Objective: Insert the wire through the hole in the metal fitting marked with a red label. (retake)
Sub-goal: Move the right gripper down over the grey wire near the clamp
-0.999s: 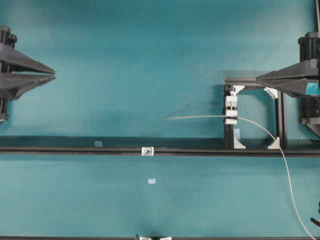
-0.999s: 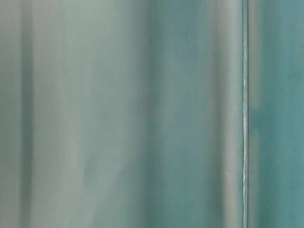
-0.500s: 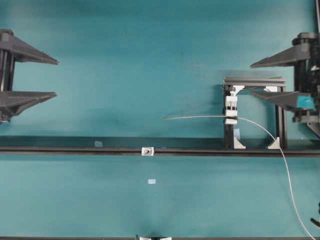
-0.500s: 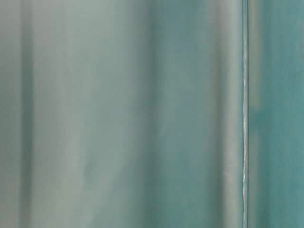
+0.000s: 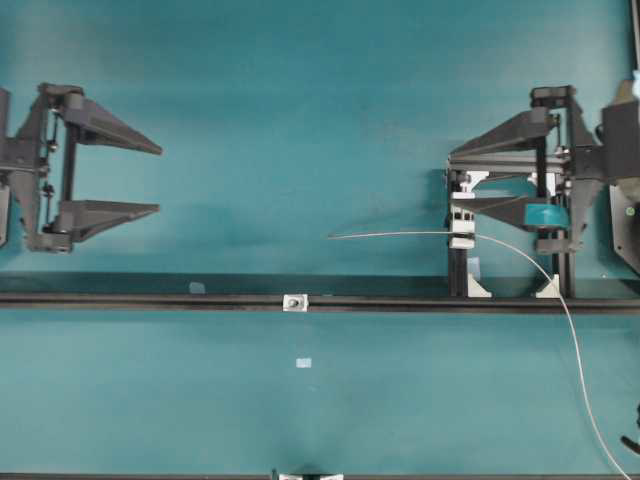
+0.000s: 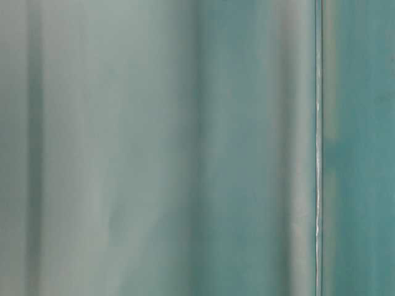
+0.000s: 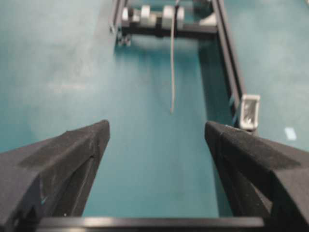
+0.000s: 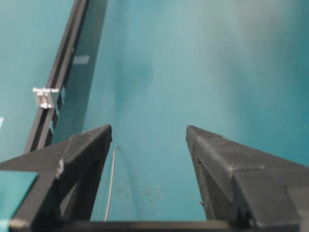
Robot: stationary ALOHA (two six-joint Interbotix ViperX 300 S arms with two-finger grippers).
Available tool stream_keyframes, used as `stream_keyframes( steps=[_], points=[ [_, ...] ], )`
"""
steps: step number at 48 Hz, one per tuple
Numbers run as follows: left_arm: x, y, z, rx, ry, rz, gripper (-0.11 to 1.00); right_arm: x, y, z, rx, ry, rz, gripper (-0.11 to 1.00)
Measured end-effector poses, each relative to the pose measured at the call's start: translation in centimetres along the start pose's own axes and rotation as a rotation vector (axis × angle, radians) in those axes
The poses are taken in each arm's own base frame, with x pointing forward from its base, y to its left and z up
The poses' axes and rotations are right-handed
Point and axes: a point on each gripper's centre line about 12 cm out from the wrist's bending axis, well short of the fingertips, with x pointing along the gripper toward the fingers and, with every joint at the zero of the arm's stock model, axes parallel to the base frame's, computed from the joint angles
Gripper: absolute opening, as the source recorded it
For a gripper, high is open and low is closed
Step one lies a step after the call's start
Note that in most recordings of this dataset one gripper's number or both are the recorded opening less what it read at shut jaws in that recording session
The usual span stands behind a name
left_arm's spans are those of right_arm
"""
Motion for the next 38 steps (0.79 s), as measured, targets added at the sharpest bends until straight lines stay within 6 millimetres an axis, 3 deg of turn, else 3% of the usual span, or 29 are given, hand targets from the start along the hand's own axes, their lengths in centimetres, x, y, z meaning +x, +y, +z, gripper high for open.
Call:
stream_keyframes(
  steps=[17, 38],
  points=[
    [2.6, 0.0, -1.8, 0.007, 0.104, 0.004, 0.67, 3.0, -0.2, -2.0, 0.067, 0.125, -0.018, 0.73],
    [4.4, 0.1, -3.5, 0.009, 0.147, 0.007, 0.67, 5.8, 0.1, -4.2, 0.061, 0.233, -0.015, 0.73]
  ],
)
